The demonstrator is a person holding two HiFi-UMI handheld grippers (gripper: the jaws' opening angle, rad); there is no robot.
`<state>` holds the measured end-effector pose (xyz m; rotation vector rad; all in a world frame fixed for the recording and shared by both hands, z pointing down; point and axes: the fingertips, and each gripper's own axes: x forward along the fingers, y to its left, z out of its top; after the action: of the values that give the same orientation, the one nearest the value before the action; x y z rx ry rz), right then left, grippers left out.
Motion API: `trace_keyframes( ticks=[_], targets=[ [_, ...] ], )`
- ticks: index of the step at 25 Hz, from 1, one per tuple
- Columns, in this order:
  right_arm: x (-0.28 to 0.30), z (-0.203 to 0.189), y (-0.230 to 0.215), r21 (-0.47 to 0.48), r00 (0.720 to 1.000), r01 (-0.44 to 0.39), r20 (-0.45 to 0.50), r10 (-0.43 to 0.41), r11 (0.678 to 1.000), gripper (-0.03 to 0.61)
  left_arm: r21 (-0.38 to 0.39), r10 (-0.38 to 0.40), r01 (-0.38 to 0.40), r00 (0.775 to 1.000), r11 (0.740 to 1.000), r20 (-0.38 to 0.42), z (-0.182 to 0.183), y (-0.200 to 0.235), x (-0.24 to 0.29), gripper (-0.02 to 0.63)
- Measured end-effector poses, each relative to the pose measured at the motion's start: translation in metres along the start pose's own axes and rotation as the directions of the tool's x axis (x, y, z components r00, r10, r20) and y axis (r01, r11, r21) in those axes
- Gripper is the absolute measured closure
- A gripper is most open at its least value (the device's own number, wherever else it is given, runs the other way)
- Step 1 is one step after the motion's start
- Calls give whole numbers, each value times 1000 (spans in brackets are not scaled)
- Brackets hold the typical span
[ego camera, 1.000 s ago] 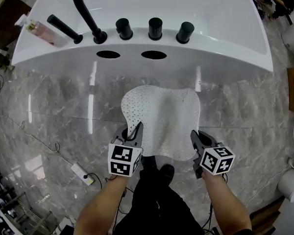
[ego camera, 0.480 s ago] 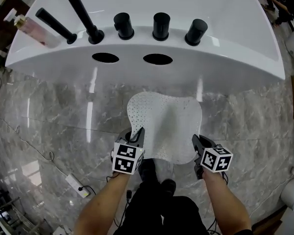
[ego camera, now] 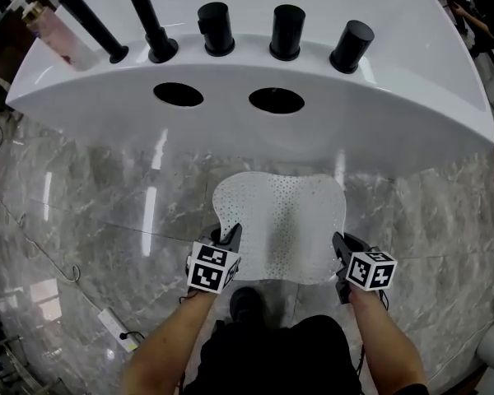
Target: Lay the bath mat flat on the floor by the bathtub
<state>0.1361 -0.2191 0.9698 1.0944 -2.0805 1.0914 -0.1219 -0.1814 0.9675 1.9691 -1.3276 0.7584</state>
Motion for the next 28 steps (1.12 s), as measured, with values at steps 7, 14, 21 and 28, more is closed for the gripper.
trace_keyframes(
  ticks=[7, 14, 21, 28],
  targets=[
    [32, -7, -25, -39, 999, -10, 36, 11, 999, 557, 28, 7, -8, 999, 1000, 52, -7, 23, 27, 592],
    [53, -19, -87, -34, 997, 46, 71, -43, 998, 557, 129, 60, -65, 997, 990, 41, -31, 63, 62, 591],
    [59, -44, -143, 11, 989, 134, 61, -134, 991, 557, 21, 115, -114, 993, 993, -4, -69, 109, 77, 588],
    [61, -71, -181, 14, 987, 161, 3, -161, 987, 557, 40, 161, -158, 983, 987, -87, -83, 153, 86, 586]
  ],
)
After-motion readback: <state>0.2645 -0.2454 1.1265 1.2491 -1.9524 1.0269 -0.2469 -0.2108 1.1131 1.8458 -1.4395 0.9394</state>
